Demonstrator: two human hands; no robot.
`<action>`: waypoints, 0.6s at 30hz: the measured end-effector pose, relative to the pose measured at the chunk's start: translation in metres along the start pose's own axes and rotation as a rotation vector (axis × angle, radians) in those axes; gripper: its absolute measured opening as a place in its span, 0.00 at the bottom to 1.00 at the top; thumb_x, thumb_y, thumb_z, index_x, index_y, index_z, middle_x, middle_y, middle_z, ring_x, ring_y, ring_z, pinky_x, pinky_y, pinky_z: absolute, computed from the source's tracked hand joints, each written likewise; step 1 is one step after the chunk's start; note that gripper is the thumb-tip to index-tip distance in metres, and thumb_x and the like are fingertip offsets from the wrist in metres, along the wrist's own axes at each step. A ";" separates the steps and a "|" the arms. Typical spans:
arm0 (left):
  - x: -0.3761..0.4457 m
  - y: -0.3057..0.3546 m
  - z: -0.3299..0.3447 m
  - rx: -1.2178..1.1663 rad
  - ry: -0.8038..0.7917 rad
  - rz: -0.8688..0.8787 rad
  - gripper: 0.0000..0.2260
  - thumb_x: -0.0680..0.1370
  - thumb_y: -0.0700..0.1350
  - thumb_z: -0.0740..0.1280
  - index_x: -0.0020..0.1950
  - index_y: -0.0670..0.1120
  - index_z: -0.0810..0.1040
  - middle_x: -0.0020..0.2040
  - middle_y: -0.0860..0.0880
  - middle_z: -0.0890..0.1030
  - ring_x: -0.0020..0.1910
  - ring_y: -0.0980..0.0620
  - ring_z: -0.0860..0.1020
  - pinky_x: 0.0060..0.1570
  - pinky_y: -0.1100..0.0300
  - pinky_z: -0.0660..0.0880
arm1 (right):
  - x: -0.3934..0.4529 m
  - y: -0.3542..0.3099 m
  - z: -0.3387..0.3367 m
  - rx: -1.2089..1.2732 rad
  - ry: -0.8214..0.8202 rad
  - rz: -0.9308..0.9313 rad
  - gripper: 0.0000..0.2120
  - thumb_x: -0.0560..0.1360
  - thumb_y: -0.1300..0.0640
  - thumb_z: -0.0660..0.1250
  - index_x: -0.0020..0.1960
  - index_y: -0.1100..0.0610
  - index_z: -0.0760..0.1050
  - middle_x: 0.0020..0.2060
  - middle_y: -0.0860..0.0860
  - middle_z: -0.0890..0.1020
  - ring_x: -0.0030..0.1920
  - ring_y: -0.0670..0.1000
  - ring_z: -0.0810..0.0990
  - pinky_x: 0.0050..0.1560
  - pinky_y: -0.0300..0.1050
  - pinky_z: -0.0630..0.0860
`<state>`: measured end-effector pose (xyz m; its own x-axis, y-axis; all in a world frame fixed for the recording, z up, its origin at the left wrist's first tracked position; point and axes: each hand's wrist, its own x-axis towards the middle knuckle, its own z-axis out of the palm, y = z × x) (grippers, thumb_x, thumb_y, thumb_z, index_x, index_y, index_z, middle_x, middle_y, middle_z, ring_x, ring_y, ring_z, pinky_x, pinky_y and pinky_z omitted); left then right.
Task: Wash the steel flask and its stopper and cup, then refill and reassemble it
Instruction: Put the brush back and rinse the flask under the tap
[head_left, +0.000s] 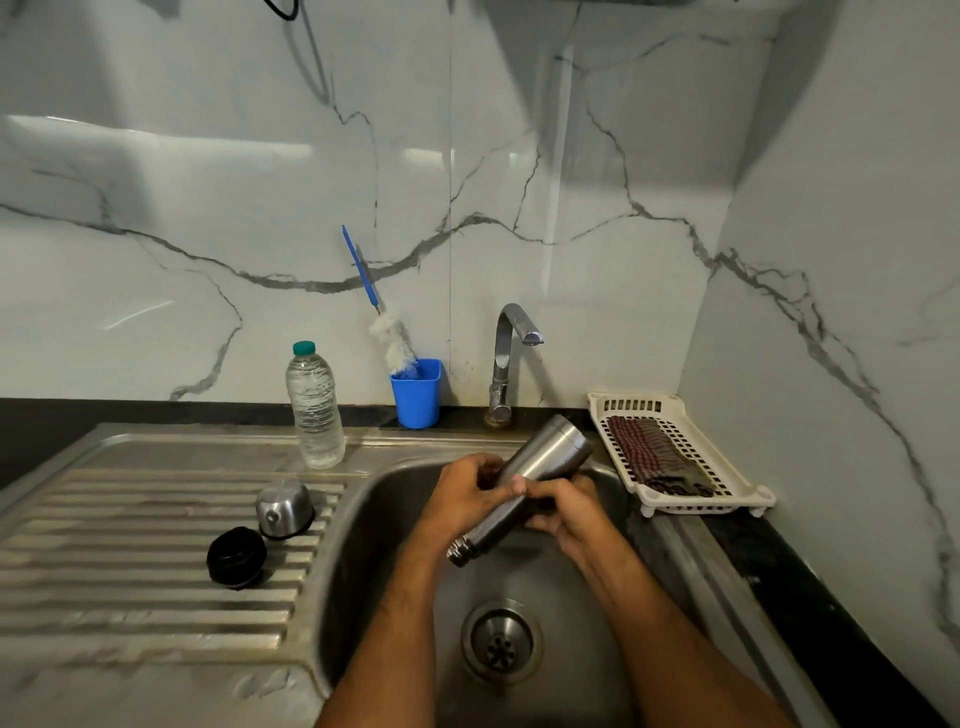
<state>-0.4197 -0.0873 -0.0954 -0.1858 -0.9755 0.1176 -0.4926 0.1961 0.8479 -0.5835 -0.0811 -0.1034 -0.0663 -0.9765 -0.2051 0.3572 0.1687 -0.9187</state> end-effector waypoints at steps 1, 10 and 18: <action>-0.003 0.002 -0.004 0.062 -0.040 0.020 0.31 0.71 0.52 0.80 0.70 0.46 0.75 0.65 0.50 0.80 0.59 0.57 0.78 0.58 0.66 0.74 | -0.002 0.000 0.000 0.050 0.003 0.019 0.21 0.67 0.71 0.75 0.58 0.65 0.77 0.52 0.63 0.85 0.54 0.64 0.84 0.54 0.66 0.81; -0.019 0.025 -0.031 0.368 -0.045 0.082 0.33 0.68 0.48 0.82 0.71 0.46 0.75 0.65 0.47 0.80 0.62 0.50 0.77 0.59 0.60 0.72 | -0.031 -0.007 0.026 0.224 -0.048 0.054 0.23 0.65 0.67 0.77 0.58 0.59 0.75 0.56 0.62 0.83 0.58 0.64 0.82 0.50 0.60 0.83; -0.045 0.042 -0.081 0.383 0.059 0.121 0.38 0.64 0.49 0.84 0.72 0.44 0.75 0.65 0.47 0.81 0.62 0.48 0.78 0.63 0.55 0.75 | -0.059 -0.022 0.071 0.204 -0.108 0.023 0.28 0.66 0.65 0.79 0.64 0.60 0.75 0.57 0.62 0.83 0.58 0.63 0.82 0.49 0.59 0.84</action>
<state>-0.3627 -0.0428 -0.0233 -0.2187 -0.9449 0.2435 -0.7536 0.3221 0.5731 -0.5211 -0.0372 -0.0473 0.0399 -0.9833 -0.1777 0.5389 0.1709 -0.8249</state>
